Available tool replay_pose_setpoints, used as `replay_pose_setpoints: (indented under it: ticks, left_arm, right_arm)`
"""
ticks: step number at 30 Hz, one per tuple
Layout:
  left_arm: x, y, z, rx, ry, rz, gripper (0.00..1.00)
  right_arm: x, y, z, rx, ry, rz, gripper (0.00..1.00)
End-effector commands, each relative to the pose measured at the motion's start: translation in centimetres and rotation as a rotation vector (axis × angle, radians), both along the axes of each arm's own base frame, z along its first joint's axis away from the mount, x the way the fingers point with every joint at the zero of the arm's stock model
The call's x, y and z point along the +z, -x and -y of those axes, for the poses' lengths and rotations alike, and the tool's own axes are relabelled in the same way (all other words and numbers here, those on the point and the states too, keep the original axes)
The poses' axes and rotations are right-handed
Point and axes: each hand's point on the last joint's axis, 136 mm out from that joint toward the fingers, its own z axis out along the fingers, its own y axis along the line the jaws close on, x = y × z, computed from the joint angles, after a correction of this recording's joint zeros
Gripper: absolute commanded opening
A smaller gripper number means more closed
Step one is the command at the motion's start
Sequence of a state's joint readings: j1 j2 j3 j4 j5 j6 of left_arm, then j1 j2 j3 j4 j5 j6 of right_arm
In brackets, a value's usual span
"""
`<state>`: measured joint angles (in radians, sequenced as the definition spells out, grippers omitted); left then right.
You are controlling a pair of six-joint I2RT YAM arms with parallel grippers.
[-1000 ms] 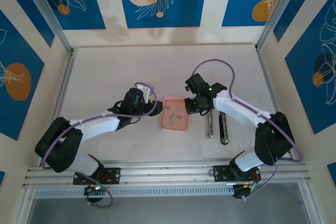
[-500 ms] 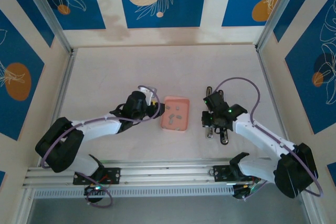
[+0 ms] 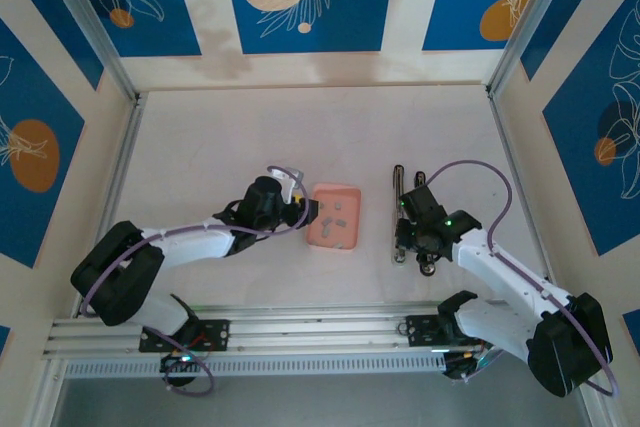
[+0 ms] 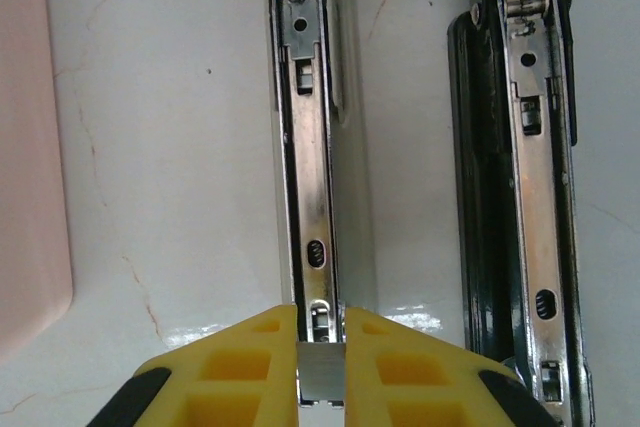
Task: Load the staples into the stapler
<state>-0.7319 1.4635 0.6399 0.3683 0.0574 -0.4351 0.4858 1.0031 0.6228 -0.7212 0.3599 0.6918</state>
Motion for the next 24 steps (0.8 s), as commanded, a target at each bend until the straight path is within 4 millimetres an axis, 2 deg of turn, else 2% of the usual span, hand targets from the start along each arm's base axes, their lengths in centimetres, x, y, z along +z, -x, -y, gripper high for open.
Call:
replay_pose_setpoints:
  ticks: [1,16,24]
  left_arm:
    - [-0.4,0.2,0.4,-0.006,0.000,0.011,0.58]
    - [-1.0,0.0,1.2,-0.022,0.003,0.001,0.58]
    - [-1.3,0.0,1.4,-0.026,0.003,-0.009,0.58]
  right_arm:
    - [-0.3,0.4,0.3,-0.027,-0.006,-0.007,0.16]
    - [-0.7,0.2,-1.0,0.024,-0.039,-0.015,0.16]
    - [-1.3,0.4,-1.0,0.031,-0.008,-0.052,0.15]
